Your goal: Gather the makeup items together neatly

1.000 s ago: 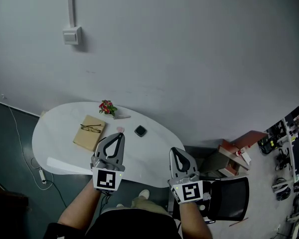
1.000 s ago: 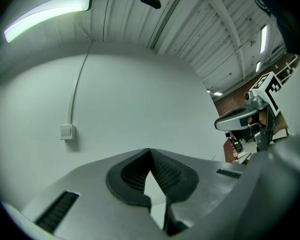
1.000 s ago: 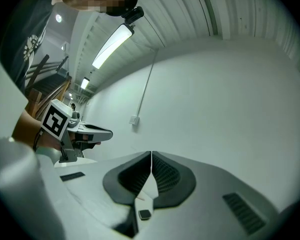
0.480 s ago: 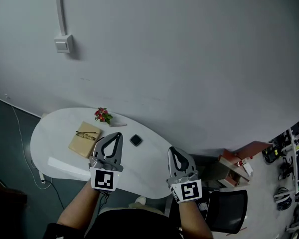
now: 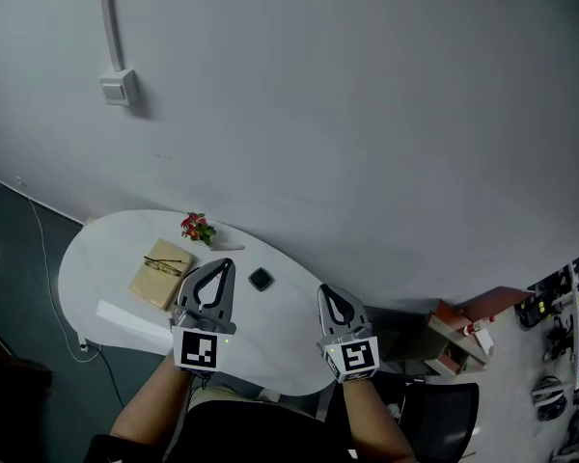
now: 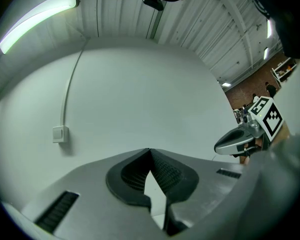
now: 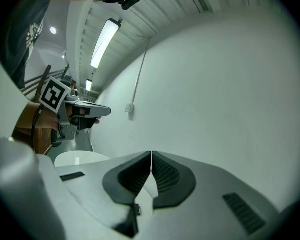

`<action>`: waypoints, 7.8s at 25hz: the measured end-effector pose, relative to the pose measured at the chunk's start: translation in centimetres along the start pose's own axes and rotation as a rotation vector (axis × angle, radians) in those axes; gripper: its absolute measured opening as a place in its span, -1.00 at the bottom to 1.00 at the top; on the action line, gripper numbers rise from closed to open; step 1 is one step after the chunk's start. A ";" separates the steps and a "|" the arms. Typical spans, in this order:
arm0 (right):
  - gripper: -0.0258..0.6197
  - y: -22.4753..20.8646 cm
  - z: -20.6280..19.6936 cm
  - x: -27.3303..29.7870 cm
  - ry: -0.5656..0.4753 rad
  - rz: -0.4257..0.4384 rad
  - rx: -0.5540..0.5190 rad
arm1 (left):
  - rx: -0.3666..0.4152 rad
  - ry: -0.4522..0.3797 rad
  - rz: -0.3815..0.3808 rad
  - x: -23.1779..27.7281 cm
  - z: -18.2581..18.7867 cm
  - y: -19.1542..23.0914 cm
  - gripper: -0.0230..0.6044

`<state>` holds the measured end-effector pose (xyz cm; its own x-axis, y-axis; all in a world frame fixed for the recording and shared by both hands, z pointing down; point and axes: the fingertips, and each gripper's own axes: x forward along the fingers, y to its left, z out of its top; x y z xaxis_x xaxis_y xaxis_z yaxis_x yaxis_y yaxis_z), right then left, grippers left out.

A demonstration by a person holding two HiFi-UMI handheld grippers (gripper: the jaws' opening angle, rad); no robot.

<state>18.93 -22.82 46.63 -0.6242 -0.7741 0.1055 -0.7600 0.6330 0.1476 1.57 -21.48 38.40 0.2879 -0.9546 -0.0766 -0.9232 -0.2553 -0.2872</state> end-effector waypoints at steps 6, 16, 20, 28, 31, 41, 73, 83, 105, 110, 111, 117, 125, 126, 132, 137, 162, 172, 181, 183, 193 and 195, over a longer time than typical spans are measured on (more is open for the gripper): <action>-0.84 0.4 -4.9 2.5 0.090 -0.002 0.069 | -0.001 0.003 -0.029 1.5 -0.7 1.3 -0.87; -0.84 4.2 -11.1 7.5 0.204 0.002 0.159 | -0.022 0.005 -0.095 3.7 -2.6 4.9 -0.87; -0.84 6.0 -13.0 9.7 0.245 0.027 0.160 | -0.021 0.002 -0.111 4.0 -3.1 5.7 -0.87; -0.83 8.6 -17.9 13.5 0.342 0.095 0.125 | -0.017 0.013 -0.116 4.2 -4.2 7.3 -0.87; -0.83 9.2 -19.6 14.5 0.378 0.115 0.148 | -0.024 0.014 -0.109 4.0 -4.3 7.7 -0.87; -0.83 10.2 -23.9 16.4 0.479 0.179 0.140 | -0.004 0.029 -0.099 3.6 -4.7 8.4 -0.87; -0.11 9.5 -33.3 20.4 0.785 0.249 0.141 | 0.054 0.078 -0.105 3.1 -5.8 9.0 -0.87; -0.11 9.7 -33.9 21.6 0.817 0.250 0.112 | 0.046 0.094 -0.106 3.3 -6.8 9.2 -0.87; -0.14 9.1 -34.5 14.4 0.876 0.223 0.115 | -0.002 0.057 -0.125 4.3 -5.8 7.5 -0.87; -0.15 8.3 -35.1 12.7 0.875 0.205 0.118 | -0.010 0.049 -0.142 4.6 -5.4 6.7 -0.87; -0.15 8.2 -35.2 12.3 0.880 0.202 0.119 | -0.011 0.045 -0.144 4.6 -5.2 6.6 -0.87; -0.17 7.6 -35.9 10.1 0.898 0.185 0.129 | -0.011 0.042 -0.160 4.5 -5.1 5.4 -0.87; -0.18 6.9 -36.5 7.9 0.895 0.170 0.129 | -0.009 0.030 -0.167 4.1 -4.3 4.5 -0.87; -0.18 6.9 -36.5 7.5 0.903 0.166 0.132 | -0.009 0.029 -0.168 4.0 -4.3 4.3 -0.87; -0.18 6.6 -36.6 5.3 0.917 0.155 0.141 | -0.014 0.029 -0.177 3.5 -4.1 3.3 -0.87; -0.19 6.5 -36.8 3.5 0.921 0.145 0.161 | -0.026 0.031 -0.174 3.1 -4.0 3.0 -0.87; -0.22 7.2 -34.9 1.4 0.827 0.135 0.182 | -0.034 0.035 -0.129 0.3 -3.4 3.1 -0.87; -0.22 12.4 -30.7 10.3 0.749 0.267 0.131 | -0.024 0.042 -0.100 -0.1 -3.8 5.6 -0.87; -0.22 16.7 -30.4 16.4 0.756 0.354 0.103 | -0.016 0.064 -0.076 -1.1 -5.0 8.1 -0.87; -0.22 17.3 -30.5 17.5 0.761 0.366 0.099 | -0.018 0.075 -0.078 -1.0 -5.3 8.4 -0.87; -0.22 19.2 -31.3 21.4 0.789 0.424 0.061 | -0.007 0.092 -0.050 -0.7 -6.5 9.8 -0.87; -0.22 19.3 -31.5 22.1 0.795 0.436 0.043 | -0.001 0.103 -0.047 -0.7 -6.8 10.0 -0.87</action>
<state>-3.86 -28.08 82.82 -0.5613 -0.2353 0.7935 -0.5012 0.8596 -0.0996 -9.56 -24.39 42.09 0.3029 -0.9524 0.0350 -0.9098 -0.2999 -0.2870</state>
